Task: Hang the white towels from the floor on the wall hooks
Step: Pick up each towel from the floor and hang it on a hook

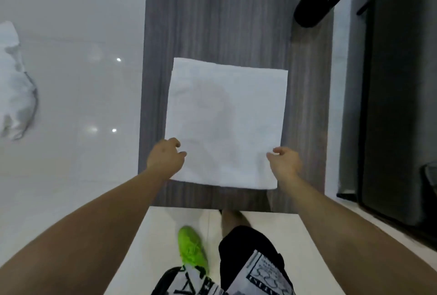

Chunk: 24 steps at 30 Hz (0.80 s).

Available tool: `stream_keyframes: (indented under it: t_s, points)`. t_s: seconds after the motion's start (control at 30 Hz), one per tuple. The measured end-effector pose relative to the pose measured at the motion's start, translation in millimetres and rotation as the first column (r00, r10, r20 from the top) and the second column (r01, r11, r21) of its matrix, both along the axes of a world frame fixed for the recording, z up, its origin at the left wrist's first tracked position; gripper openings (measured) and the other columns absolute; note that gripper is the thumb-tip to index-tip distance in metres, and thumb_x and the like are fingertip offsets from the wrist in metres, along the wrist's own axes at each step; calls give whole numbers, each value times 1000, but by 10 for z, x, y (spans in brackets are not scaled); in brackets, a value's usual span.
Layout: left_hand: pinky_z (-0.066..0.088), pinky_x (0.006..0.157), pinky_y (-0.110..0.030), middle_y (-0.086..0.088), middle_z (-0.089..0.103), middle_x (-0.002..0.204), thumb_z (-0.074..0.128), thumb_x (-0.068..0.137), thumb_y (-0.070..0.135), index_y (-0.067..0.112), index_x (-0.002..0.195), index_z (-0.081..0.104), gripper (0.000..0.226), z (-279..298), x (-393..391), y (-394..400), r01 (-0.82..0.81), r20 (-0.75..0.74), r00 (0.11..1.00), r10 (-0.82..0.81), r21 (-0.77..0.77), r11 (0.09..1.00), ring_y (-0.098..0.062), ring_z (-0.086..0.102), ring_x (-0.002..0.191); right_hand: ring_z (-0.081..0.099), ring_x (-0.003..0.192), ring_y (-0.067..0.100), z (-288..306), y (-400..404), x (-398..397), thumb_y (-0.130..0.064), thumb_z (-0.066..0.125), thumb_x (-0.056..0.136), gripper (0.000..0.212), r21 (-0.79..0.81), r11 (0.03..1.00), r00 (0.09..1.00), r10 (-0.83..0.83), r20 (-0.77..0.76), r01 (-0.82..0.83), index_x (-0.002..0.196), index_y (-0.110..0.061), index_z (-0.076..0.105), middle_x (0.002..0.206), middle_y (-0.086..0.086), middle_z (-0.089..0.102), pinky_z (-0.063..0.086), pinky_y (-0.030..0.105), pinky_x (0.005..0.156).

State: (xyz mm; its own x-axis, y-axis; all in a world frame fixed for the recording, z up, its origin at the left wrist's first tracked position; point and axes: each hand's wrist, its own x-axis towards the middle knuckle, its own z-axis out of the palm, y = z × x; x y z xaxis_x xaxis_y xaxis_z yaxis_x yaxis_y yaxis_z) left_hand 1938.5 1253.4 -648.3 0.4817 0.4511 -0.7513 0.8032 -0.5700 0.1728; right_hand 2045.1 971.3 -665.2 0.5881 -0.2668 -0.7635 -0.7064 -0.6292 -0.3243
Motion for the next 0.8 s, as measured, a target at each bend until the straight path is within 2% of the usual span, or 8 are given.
stream_keyframes:
  t_s: [0.13,0.23,0.33,0.4,0.5,0.63,0.73,0.8]
  points:
    - [44,100,-47,-20,35,141,67,85,28,14,145,32,71,-200,-580,-252,-190,-48,979,196,107,976,-40,46,123,58,100,33,-203,-214,-677,-29,71,82,63,-180,983,993,1,-116,-22,137,-14,42,128,13,53,46,33,78]
    - [41,103,-46,-20,29,143,73,80,34,19,148,26,84,-272,-769,-308,-367,-2,929,370,129,921,-42,43,123,51,81,22,-295,-318,-924,-30,74,77,54,-138,988,995,-76,-64,66,123,-26,46,121,7,40,40,29,69]
    - [47,99,-39,-12,44,139,70,82,36,18,142,43,68,-318,-808,-299,-560,10,828,561,-32,828,-29,53,114,60,87,19,-324,-364,-985,-29,74,80,24,42,977,978,-207,-16,208,96,-27,56,111,1,60,54,36,76]
    - [55,79,-36,-8,58,125,70,84,37,13,128,55,52,-283,-802,-295,-664,16,741,672,-131,736,-24,59,98,65,88,20,-273,-369,-1004,-33,74,82,19,141,942,952,-298,-71,305,87,-25,58,101,0,68,58,41,83]
    - [56,54,-35,-13,67,95,71,84,38,8,99,61,34,-106,-770,-263,-784,1,597,802,-214,583,-28,66,74,65,65,20,-64,-350,-1002,-35,76,83,26,256,848,886,-439,-152,464,88,-16,58,86,3,70,61,36,62]
    - [60,69,-50,-15,67,90,68,82,25,12,90,60,18,366,-763,-135,-803,86,523,848,-283,524,-33,71,76,55,56,22,451,-268,-934,-7,64,84,25,396,748,837,-536,-113,533,107,2,60,89,15,65,47,31,51]
    - [59,77,-48,-9,62,89,67,79,22,10,98,64,22,872,-803,51,-748,230,544,807,-302,590,-25,61,73,55,65,21,1043,-168,-863,2,59,81,17,454,772,862,-507,18,445,98,1,61,87,14,62,46,30,53]
    - [58,84,-48,-4,58,84,67,80,20,12,86,62,11,1289,-832,198,-712,335,515,789,-346,612,-20,55,73,53,67,19,1479,-93,-816,2,60,81,11,464,817,883,-449,137,343,91,-3,61,78,10,59,45,29,54]
